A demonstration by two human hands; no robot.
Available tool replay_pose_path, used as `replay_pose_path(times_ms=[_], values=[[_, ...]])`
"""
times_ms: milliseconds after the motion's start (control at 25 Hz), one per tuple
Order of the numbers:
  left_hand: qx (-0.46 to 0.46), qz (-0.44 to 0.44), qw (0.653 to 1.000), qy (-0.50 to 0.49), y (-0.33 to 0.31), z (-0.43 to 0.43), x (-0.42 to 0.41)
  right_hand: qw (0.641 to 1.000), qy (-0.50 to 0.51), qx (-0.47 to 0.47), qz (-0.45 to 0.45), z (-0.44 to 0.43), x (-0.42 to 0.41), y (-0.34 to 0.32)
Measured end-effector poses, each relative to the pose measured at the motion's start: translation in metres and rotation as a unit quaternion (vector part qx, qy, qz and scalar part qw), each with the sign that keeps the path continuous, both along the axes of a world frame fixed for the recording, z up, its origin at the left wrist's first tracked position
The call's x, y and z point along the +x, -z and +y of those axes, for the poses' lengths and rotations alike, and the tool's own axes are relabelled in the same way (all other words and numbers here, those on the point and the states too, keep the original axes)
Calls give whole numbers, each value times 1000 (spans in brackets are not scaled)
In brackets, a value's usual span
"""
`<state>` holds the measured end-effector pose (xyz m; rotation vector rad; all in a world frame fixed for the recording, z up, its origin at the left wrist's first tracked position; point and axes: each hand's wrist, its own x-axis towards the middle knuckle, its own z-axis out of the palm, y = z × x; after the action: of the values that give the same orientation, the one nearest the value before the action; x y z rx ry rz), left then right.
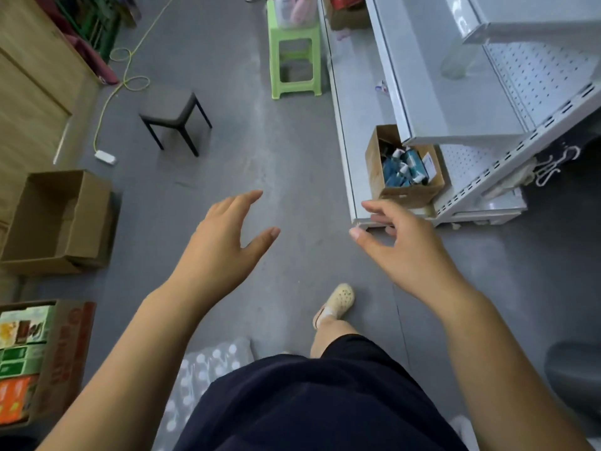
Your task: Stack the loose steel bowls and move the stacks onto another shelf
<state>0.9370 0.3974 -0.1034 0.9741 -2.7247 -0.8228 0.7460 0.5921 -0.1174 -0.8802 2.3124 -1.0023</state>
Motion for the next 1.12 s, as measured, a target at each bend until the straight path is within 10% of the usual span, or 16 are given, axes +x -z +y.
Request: replay_pose_path(times_ms=[480, 1120], values=[[1, 78, 995, -69, -20, -96, -218, 995, -87, 17, 52, -146, -233, -49], [-29, 100, 968, 227, -67, -358, -465, 965, 224, -119, 66, -308, -387, -81]])
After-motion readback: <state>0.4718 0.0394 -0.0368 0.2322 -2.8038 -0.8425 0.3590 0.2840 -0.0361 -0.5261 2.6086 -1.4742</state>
